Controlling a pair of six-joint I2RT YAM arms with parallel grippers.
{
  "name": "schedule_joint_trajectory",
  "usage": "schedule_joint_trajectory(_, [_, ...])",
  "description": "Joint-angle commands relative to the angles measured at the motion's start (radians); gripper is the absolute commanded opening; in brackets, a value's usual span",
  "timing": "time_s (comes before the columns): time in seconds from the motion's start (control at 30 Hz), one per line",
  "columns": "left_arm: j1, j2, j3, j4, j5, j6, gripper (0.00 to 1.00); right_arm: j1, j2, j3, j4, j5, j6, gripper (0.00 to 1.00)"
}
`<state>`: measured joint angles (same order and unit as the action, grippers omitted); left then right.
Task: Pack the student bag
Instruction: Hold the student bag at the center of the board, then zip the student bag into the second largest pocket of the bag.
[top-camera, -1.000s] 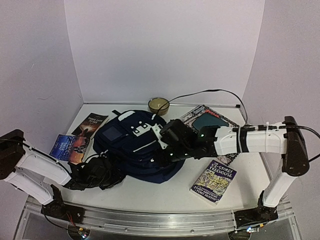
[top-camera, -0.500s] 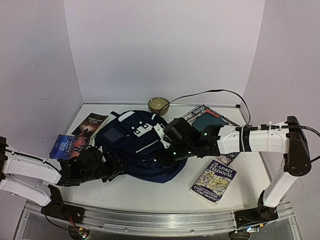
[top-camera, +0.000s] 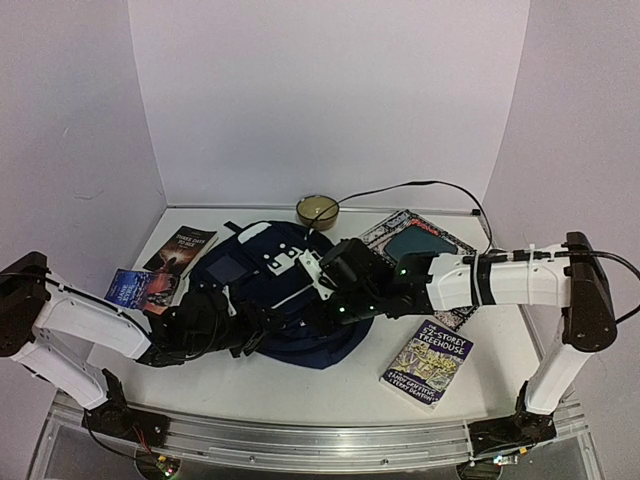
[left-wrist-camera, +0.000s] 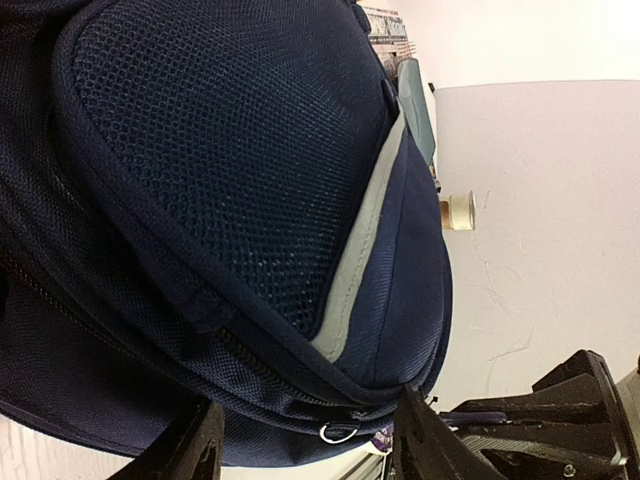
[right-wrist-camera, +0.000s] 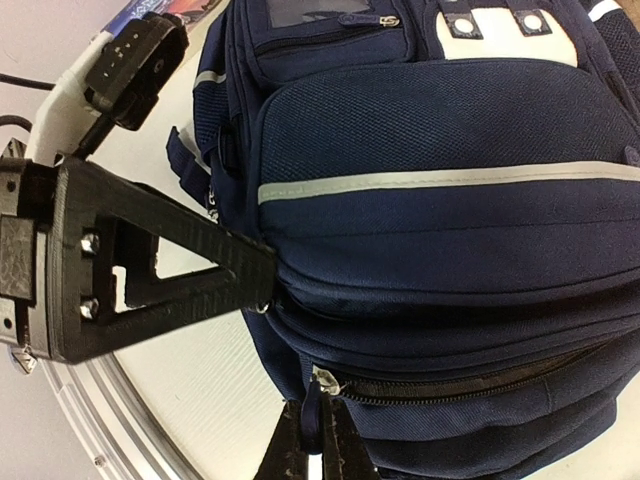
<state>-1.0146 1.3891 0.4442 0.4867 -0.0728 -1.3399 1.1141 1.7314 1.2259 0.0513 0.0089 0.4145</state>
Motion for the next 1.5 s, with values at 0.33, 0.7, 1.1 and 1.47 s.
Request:
schedule_joint_trajectory(0.33, [-0.019, -0.004, -0.017, 0.162, -0.057, -0.084, 0.1, 0.035, -0.014, 0.055, 0.101, -0.025, -0.013, 0.0])
schedule_joint_trajectory(0.7, [-0.008, -0.178, -0.193, 0.136, -0.166, -0.085, 0.0, 0.016, -0.125, -0.025, -0.008, 0.231, -0.066, 0.0])
schedule_joint_trajectory(1.1, [0.089, -0.694, -0.259, -0.528, -0.239, -0.044, 0.0, -0.25, -0.237, -0.199, -0.027, 0.258, -0.118, 0.0])
schedule_joint_trajectory(1.47, [0.099, -0.702, -0.023, -0.868, -0.332, 0.295, 0.1, -0.285, -0.16, -0.138, 0.084, -0.076, -0.177, 0.0])
